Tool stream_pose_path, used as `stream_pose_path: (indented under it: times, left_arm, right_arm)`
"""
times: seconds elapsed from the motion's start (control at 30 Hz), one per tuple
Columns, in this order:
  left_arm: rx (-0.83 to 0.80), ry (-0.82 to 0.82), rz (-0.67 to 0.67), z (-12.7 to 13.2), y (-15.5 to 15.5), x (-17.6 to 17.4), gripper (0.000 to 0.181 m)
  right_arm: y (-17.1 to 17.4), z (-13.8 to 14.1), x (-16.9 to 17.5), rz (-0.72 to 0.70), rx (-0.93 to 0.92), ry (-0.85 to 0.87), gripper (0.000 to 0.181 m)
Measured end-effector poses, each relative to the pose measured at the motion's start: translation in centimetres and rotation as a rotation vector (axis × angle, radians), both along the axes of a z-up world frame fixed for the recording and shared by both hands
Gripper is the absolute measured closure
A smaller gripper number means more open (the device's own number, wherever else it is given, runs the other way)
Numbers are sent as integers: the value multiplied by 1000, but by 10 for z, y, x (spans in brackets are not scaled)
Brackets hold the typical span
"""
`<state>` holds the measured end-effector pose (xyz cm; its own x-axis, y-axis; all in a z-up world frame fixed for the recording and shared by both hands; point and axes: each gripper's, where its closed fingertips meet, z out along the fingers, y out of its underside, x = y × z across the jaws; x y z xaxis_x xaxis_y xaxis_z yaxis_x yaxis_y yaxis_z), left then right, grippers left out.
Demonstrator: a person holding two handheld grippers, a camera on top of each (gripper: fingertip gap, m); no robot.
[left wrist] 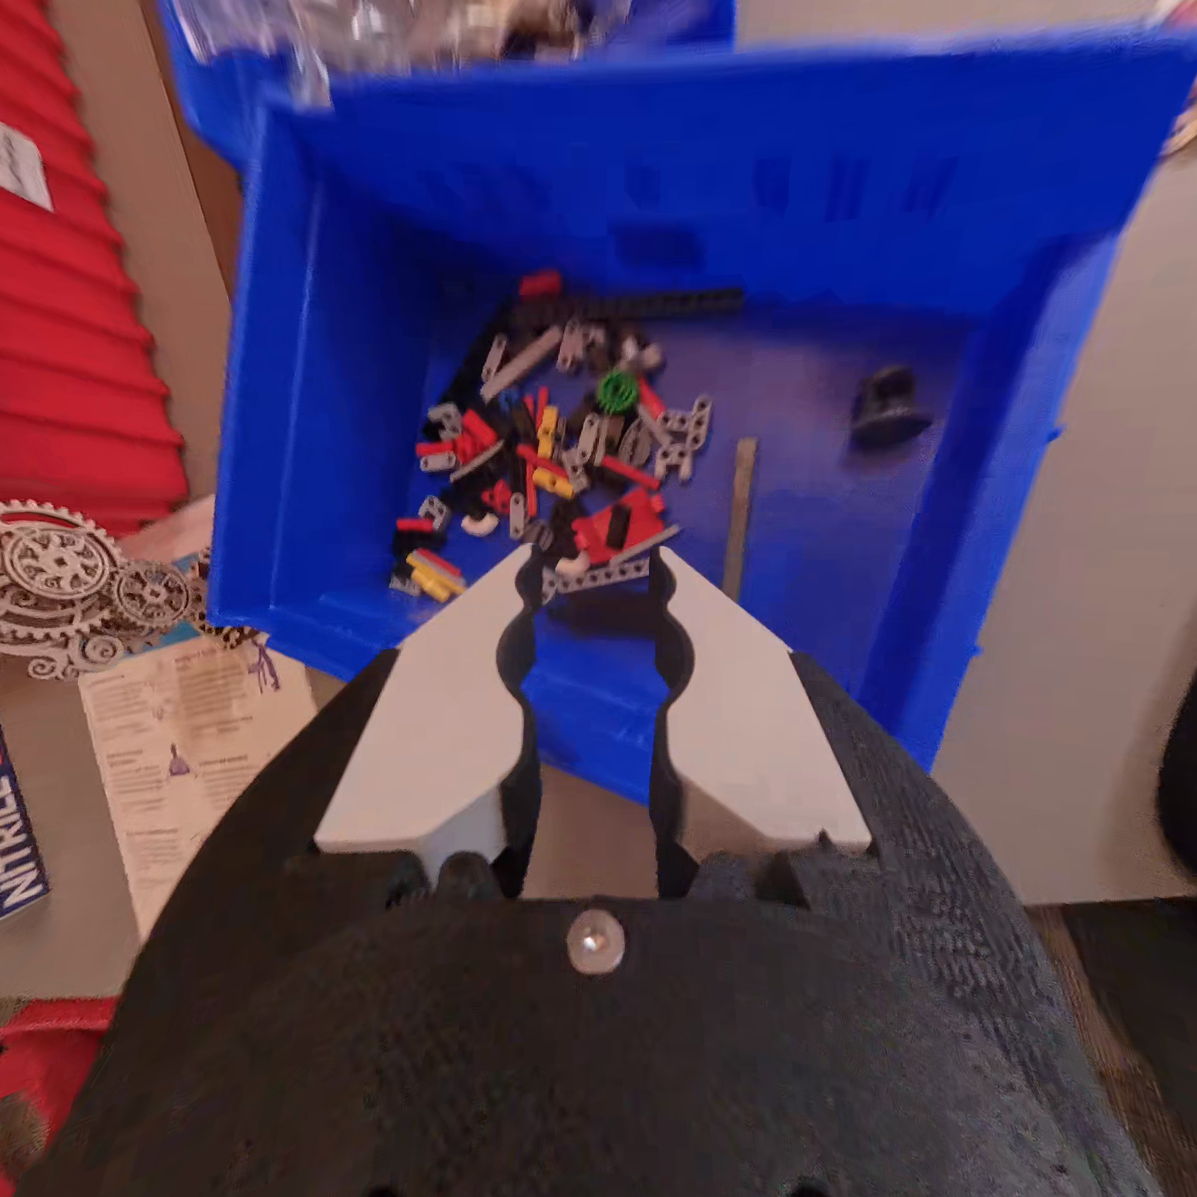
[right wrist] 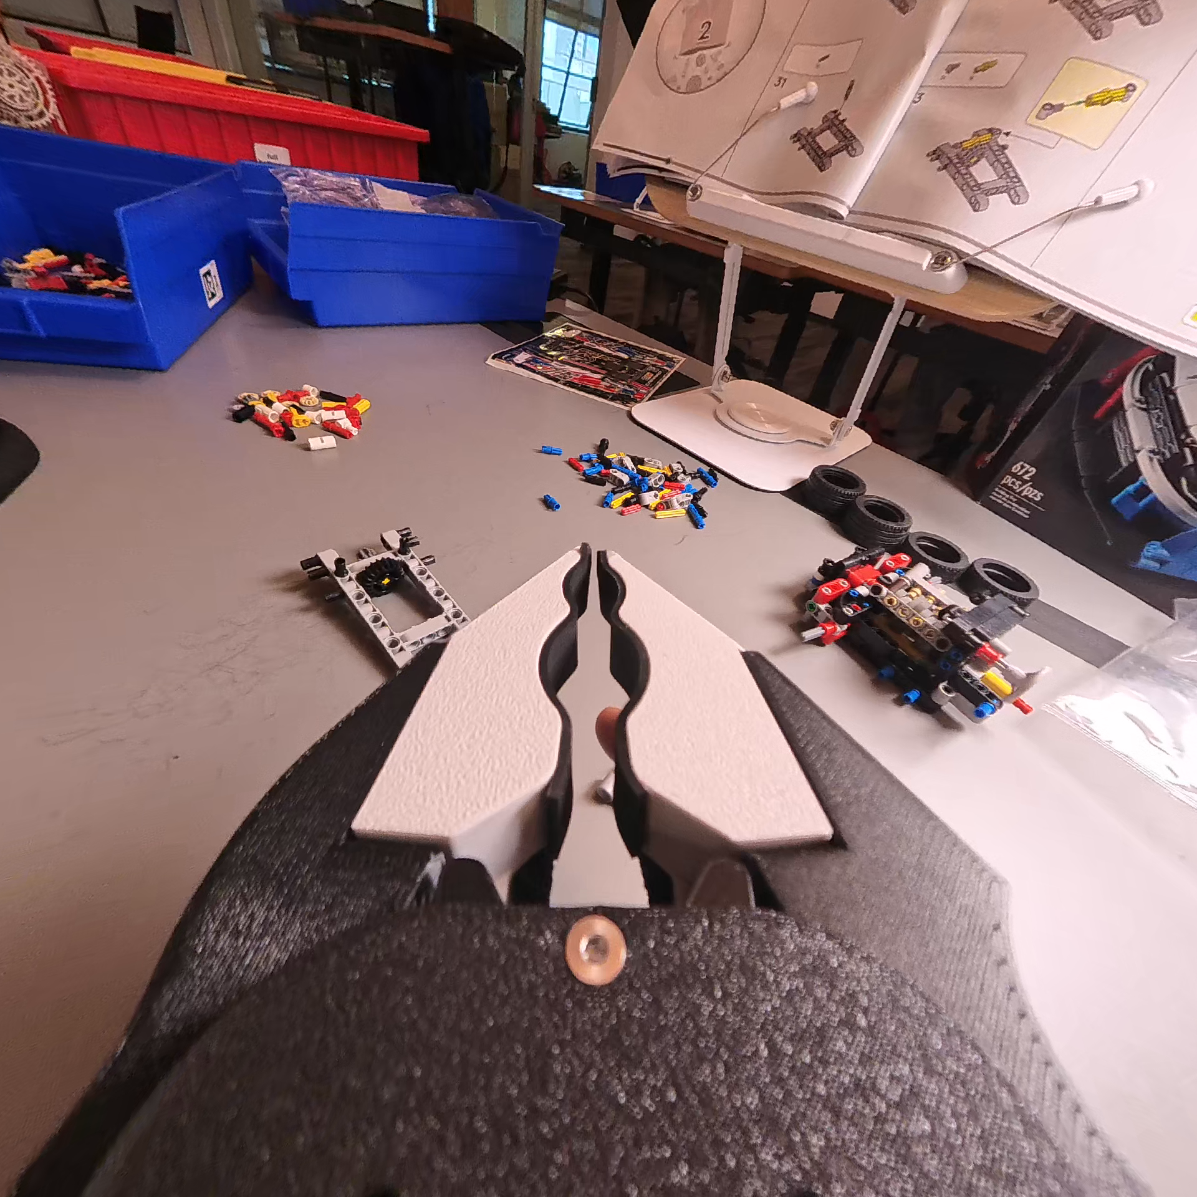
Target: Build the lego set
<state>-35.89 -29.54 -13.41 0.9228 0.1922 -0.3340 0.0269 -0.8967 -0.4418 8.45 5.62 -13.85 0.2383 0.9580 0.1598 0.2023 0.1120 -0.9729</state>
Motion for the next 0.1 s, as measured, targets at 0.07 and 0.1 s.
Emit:
stream_pose_path:
  times: [0.07,0.1]
  left_arm:
    - [-90,-11,29,-9,-12,-19,151]
    - [-135,-19,45,-13,-19,-29,152]
  right_arm:
    - [-1,-1,-1,2,3,-6,181]
    - [-1,-2,-1,3,2,-9,181]
